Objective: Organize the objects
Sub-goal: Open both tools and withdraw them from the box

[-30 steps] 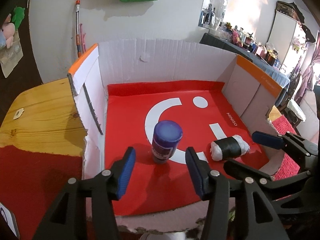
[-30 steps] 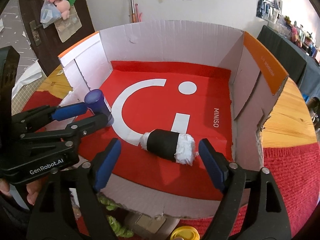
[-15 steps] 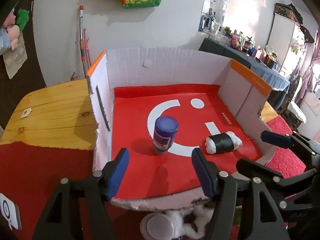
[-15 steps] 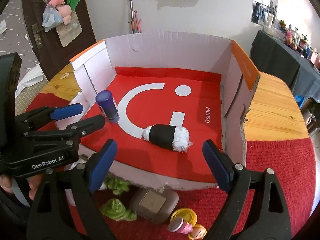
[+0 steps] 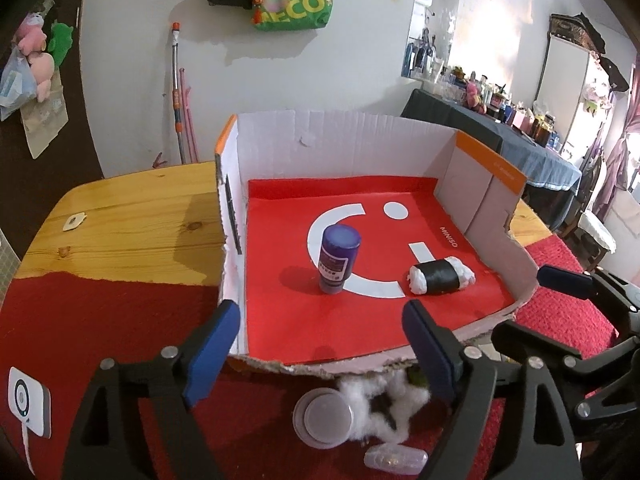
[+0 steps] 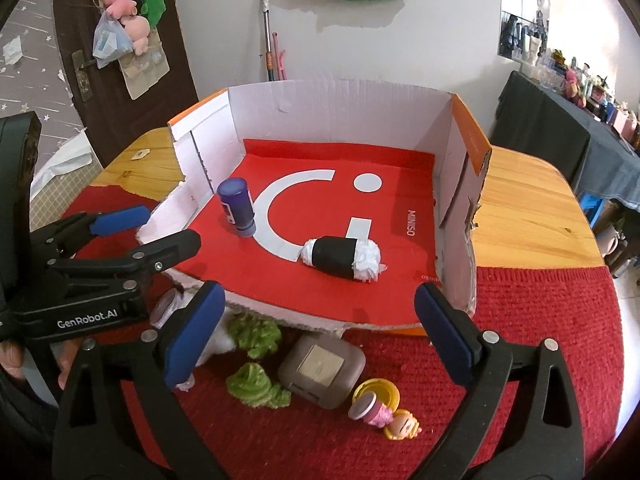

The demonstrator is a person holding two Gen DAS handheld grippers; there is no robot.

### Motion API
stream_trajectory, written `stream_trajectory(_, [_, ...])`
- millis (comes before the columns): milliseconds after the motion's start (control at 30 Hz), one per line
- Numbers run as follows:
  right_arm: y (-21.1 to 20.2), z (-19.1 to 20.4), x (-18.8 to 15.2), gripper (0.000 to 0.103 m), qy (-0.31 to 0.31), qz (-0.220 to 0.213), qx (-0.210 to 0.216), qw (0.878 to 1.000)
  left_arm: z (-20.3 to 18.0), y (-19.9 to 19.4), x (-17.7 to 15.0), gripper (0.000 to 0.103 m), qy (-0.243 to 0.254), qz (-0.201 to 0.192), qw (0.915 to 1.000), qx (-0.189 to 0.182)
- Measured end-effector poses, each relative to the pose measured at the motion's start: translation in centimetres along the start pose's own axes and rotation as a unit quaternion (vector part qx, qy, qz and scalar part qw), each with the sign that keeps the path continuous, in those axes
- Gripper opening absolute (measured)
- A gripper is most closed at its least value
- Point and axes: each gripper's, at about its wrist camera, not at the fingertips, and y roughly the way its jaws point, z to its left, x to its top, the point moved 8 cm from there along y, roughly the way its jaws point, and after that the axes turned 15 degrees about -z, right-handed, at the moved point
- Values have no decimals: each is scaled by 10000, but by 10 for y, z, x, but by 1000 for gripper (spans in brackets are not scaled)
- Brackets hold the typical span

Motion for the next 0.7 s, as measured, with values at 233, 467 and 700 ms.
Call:
stream_trajectory(233, [-11, 4, -3, 100, -17, -49, 2, 10000, 0, -11, -2, 92, 24, -95, 9999, 49])
stream_trajectory(467, [-19, 5, -6, 100, -29, -76, -13, 10000, 0, -21, -5, 99, 1, -161, 9998, 90])
stream_trajectory(700, [-30, 8, -11, 100, -28, -118, -32, 9999, -3, -31, -8, 103, 7, -222, 9997, 93])
